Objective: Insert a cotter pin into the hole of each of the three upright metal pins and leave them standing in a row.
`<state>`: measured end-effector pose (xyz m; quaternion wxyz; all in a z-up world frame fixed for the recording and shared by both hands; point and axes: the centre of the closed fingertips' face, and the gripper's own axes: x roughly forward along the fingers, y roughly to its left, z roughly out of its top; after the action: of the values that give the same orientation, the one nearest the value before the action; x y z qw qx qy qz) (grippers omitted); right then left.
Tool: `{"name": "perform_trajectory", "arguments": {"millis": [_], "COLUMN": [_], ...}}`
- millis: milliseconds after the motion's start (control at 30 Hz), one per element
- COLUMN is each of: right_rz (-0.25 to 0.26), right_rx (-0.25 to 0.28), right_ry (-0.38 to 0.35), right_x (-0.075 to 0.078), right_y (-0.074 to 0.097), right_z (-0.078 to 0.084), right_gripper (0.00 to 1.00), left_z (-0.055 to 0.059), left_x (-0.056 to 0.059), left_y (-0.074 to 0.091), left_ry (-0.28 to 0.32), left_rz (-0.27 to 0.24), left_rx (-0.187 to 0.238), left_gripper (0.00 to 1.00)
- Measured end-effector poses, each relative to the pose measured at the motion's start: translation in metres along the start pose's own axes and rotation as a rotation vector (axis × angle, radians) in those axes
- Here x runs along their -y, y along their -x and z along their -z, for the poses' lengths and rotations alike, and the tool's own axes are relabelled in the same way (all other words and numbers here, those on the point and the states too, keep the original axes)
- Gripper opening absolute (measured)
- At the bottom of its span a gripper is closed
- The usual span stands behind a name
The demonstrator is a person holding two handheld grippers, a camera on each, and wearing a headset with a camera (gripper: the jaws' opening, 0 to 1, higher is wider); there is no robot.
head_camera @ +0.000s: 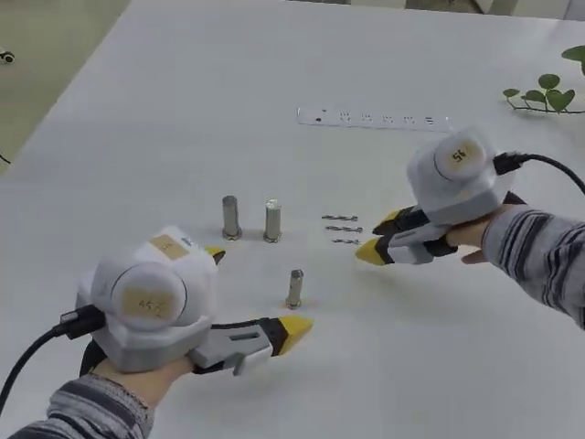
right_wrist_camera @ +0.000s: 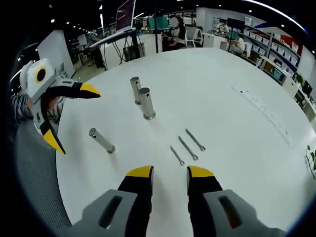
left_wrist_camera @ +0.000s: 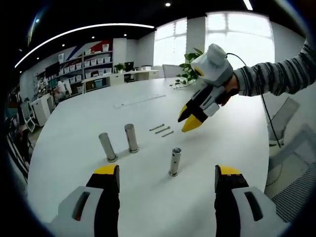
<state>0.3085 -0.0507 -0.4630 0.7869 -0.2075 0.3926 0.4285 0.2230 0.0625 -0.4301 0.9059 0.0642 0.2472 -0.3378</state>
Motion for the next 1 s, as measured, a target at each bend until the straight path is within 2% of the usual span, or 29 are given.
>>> {"name": "perform_trajectory", "arguments": {"millis": [67,267,533,600,700,867,933,1000], "right_rz": [-0.016,-0.054,-0.071,-0.073,-0.081,-0.081,-0.088,-0.077], "right_rx": [-0.016,-0.058,-0.114,-0.133,-0.177,-0.201,-0.219,-0.240], "right_ry": [0.018,0.046,0.100,0.122,0.132,0.152,0.186,0.275], "right_x": [0.011,0.008,0.007,0.013,0.013,0.015,0.014,0.015], "right_y": [-0.008,-0.019,-0.028,-0.031,-0.033,-0.032,-0.032,-0.031], "right_z": [-0.002,0.000,0.001,0.003,0.006,0.004,0.005,0.005], "right_gripper": [0.22,0.19,0.15,0.12,0.08,0.02,0.01,0.00], "left_z": [0.000,0.004,0.006,0.008,0.009,0.010,0.010,0.010], "left_x": [0.001,0.002,0.002,0.001,0.001,0.000,0.000,0.001], "left_y": [0.002,0.002,0.005,0.005,0.005,0.005,0.005,0.005], "left_ry": [-0.016,-0.027,-0.027,-0.026,-0.027,-0.030,-0.029,-0.031], "left_rz": [-0.009,-0.010,-0.014,-0.015,-0.015,-0.014,-0.012,-0.010], "left_rx": [0.013,-0.007,-0.014,-0.019,-0.024,-0.028,-0.027,-0.031], "left_gripper": [0.77,0.77,0.76,0.75,0.74,0.73,0.73,0.71]}}
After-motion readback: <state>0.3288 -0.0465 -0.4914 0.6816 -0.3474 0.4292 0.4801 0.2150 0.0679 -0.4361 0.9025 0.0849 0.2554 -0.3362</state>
